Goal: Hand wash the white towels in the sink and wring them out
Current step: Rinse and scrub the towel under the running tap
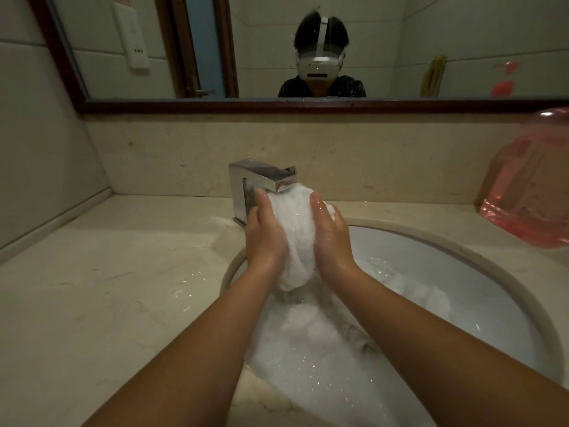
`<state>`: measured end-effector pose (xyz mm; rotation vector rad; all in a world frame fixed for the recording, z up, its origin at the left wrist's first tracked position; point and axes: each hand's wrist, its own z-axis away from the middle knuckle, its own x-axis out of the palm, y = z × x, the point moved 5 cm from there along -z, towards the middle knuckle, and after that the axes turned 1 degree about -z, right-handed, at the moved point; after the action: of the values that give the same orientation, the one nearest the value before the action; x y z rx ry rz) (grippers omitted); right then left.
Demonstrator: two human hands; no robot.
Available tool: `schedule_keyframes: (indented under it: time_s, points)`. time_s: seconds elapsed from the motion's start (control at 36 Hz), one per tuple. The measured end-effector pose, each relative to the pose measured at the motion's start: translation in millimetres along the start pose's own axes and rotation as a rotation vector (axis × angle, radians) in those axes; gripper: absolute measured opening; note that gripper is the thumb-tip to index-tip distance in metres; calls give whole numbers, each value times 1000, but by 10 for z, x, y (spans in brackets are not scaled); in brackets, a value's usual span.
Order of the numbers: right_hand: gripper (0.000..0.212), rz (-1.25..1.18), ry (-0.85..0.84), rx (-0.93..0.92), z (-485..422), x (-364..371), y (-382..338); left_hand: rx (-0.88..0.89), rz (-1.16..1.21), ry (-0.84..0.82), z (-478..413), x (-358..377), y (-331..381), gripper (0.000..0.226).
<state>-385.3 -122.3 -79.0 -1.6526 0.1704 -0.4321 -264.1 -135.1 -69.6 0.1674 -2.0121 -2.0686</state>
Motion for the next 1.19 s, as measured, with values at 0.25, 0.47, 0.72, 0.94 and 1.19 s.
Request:
schedule_keyframes:
  time_s: [0.25,0.47,0.72,0.94,1.19]
  points:
    - [53,-20,71,-91,33,-120,-125,-385,126,-276,186,143,-150,99]
    - [38,13,9,-151,-31,-70,-164,-263,229,-247,122,181,-105,90]
    - [86,133,-33,105,0,90,67,-176,216,61,35,-107,-171,106]
    - [91,183,-104,-139,93,212,48,-267,187,79,18,-172,-161,103]
    - [35,217,-190,-203,31,122,45,-369,485,12,28,-178,-197,62]
